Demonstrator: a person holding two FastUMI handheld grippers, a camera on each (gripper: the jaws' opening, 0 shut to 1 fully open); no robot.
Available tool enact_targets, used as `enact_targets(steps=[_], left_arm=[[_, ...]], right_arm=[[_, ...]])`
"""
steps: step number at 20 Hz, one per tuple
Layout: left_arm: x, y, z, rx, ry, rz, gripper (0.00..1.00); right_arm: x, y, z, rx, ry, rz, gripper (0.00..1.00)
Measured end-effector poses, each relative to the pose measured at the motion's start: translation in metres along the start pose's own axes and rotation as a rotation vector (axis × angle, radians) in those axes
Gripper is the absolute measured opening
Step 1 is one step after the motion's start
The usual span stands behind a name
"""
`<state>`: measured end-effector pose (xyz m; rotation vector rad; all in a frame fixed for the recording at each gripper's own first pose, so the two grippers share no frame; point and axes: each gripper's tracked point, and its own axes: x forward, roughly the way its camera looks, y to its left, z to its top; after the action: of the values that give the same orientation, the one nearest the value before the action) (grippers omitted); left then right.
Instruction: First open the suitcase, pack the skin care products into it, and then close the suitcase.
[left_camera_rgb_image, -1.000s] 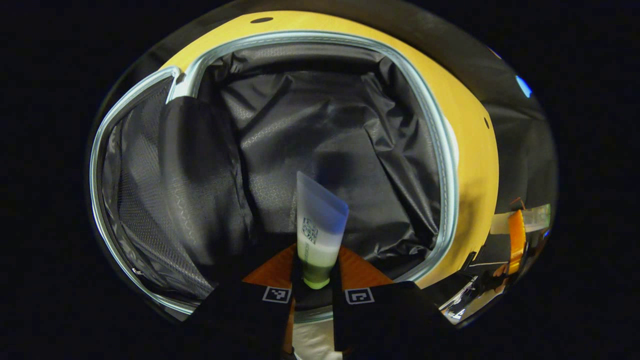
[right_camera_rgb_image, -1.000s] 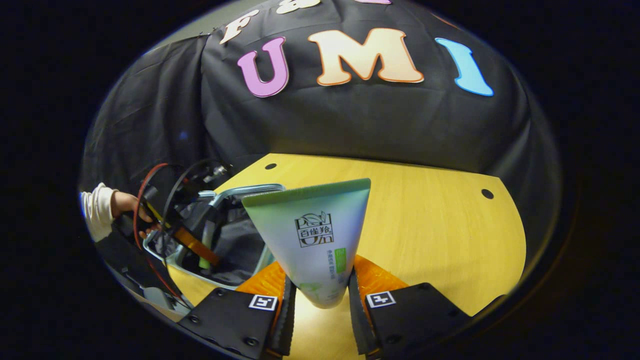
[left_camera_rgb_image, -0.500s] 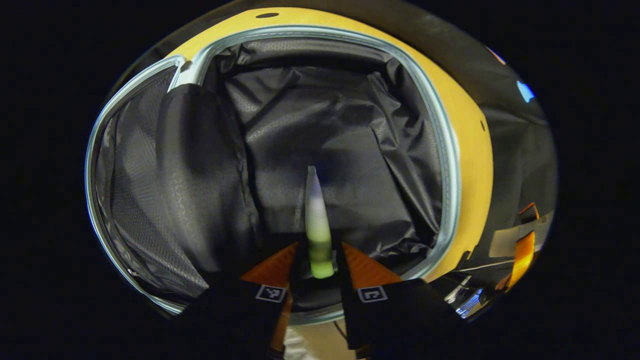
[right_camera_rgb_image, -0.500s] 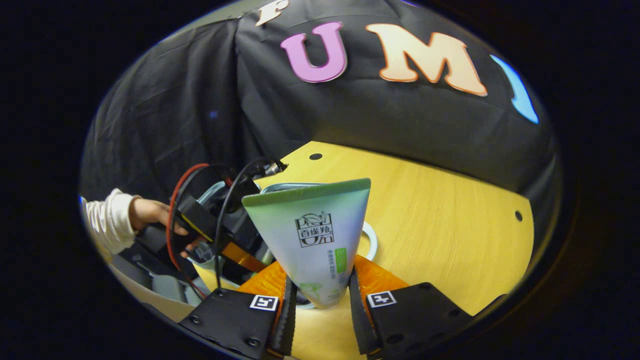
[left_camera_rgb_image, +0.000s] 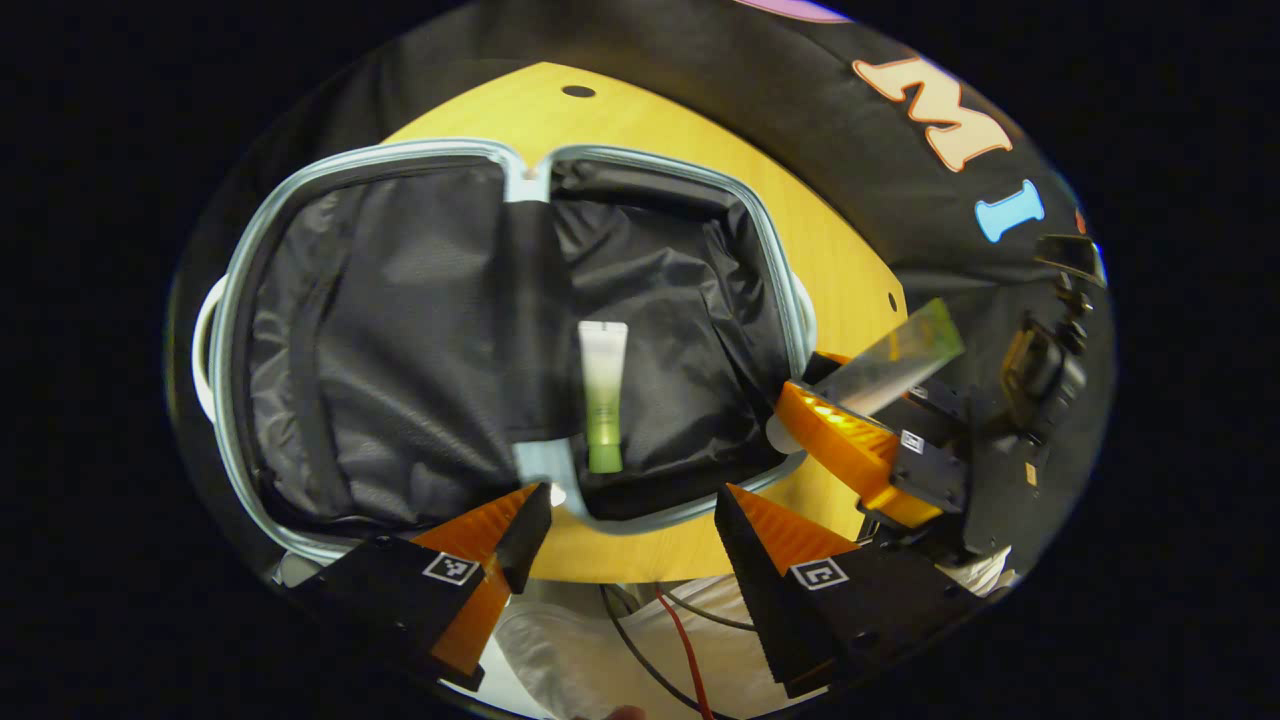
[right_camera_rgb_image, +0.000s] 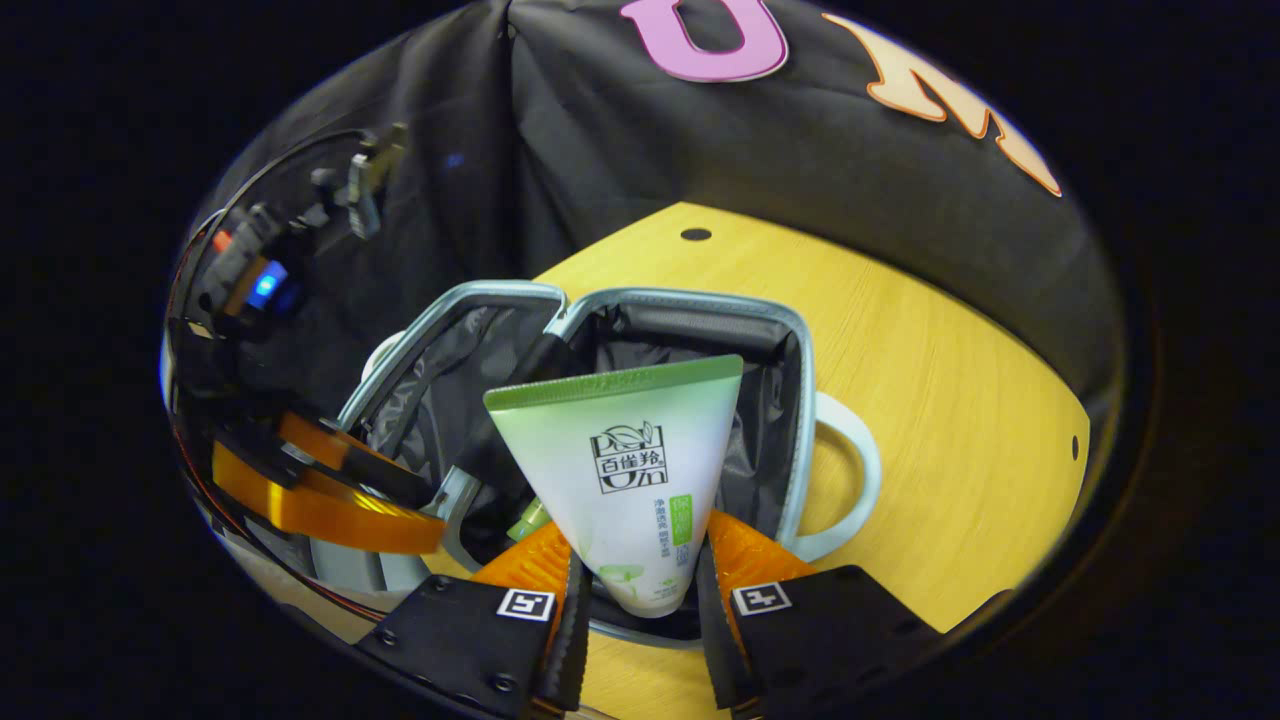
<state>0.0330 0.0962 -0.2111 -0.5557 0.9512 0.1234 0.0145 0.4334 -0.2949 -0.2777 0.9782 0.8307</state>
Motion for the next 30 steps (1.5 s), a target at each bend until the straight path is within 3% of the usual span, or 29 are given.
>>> enact_targets(steps=[3,8,11,13,15,16,17,18,20,23,27,30], left_arm=[[-0.029,0.026,0.000,-0.058,-0.061,0.010,0.93],[-0.080,0.071,0.003,-0.135,-0.150,0.052,0.96],[-0.100,0.110,0.011,-0.176,-0.197,0.096,0.97],[-0.105,0.135,0.019,-0.209,-0.240,0.114,0.97],[-0.106,0.154,0.028,-0.275,-0.286,0.092,0.96],[-0.105,0.165,0.033,-0.308,-0.306,0.086,0.96],[-0.104,0.174,0.037,-0.336,-0.327,0.089,0.96],[-0.107,0.189,0.042,-0.356,-0.347,0.097,0.97],[-0.115,0.214,0.047,-0.393,-0.383,0.129,1.00],[-0.117,0.247,0.064,-0.432,-0.455,0.141,0.96],[-0.107,0.282,0.075,-0.474,-0.470,0.163,0.96],[-0.083,0.297,0.079,-0.528,-0.466,0.135,0.95]], right_arm=[[0.021,-0.003,-0.019,0.035,0.083,-0.018,0.50],[0.041,-0.008,-0.043,0.083,0.179,-0.054,0.48],[0.042,-0.005,-0.048,0.128,0.196,-0.055,0.57],[0.040,-0.005,-0.041,0.169,0.163,-0.048,0.53],[0.034,-0.003,-0.033,0.216,0.126,-0.036,0.63],[0.029,-0.002,-0.027,0.239,0.097,-0.023,0.78],[0.023,0.000,-0.019,0.258,0.058,-0.014,0.79],[0.015,0.001,-0.010,0.273,0.015,-0.001,0.96],[-0.005,-0.003,0.005,0.310,-0.081,0.008,0.96],[-0.039,-0.023,0.018,0.386,-0.209,-0.019,0.99],[-0.083,-0.065,0.022,0.459,-0.337,-0.095,0.98],[-0.111,-0.098,0.009,0.475,-0.363,-0.174,0.99]])
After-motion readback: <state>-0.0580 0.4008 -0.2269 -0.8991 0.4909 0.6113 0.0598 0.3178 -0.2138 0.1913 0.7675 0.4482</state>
